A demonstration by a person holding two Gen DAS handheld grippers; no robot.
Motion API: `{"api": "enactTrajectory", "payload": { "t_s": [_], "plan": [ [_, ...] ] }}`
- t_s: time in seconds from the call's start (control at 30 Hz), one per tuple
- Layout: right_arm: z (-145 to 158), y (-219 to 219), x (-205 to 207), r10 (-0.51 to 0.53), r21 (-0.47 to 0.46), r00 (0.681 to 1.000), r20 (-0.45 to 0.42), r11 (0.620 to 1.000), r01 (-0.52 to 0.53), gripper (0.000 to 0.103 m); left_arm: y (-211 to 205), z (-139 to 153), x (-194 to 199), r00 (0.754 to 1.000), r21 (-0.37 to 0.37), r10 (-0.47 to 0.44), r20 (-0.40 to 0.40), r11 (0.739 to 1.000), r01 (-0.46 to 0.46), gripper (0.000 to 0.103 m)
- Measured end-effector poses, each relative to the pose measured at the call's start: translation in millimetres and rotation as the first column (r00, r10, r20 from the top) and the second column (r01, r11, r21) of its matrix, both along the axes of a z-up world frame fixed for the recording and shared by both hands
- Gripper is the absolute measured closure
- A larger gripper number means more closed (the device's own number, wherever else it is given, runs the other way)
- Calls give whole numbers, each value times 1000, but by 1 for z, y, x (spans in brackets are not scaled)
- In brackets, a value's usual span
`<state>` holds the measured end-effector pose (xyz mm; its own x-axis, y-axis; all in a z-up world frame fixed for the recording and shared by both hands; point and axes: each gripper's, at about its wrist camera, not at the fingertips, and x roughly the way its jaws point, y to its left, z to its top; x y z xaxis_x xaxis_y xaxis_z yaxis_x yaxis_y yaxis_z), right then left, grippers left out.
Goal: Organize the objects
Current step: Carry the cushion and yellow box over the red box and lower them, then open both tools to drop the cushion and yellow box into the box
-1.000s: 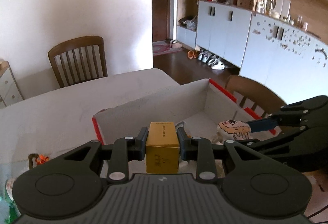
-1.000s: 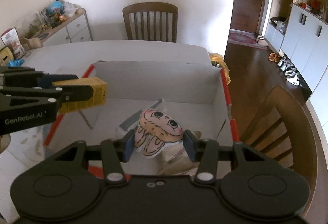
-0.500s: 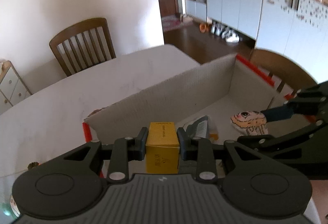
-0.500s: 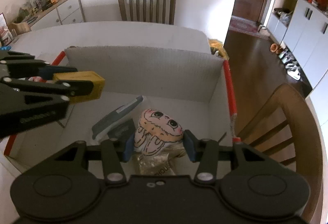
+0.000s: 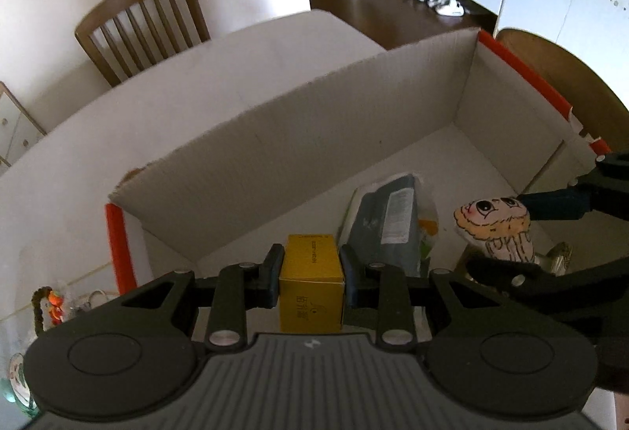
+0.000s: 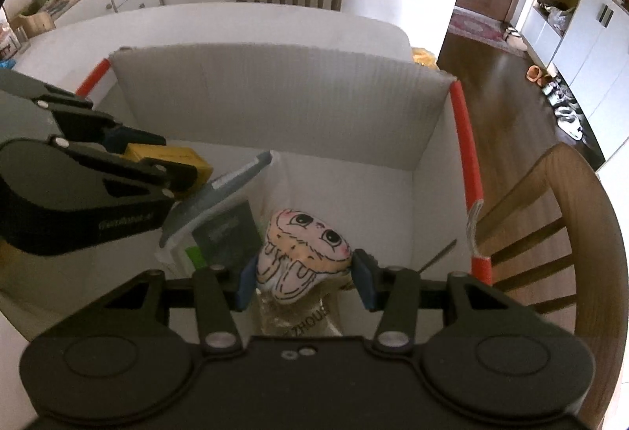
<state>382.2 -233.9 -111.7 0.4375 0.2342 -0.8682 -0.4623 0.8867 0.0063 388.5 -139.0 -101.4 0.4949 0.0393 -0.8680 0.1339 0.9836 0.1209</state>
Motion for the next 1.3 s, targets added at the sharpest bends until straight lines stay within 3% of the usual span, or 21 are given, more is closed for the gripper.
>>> {"api": "enactTrajectory", "payload": {
  "t_s": [0.33,0.67,0.9,1.3],
  "plan": [
    [-7,-1,-5,5,-9,1000,-8,1000,-5,52,7,-7,8,998,-45,22,-52,999,-25,73],
    [-5,-8,-15,6,3,1000,-17,1000,-6,46,4,3,1,999,-54,14,-37,998,-16,73],
    [7,-12,-22,1,22,1000,1,1000,-1,44,4,17,-15,1000,-63,7,-2,998,-7,73],
    [52,-20,-49,-29,114,997,72,993,20,43,16,55,-59,994,-171,13,107,985,6,73]
  ]
}}
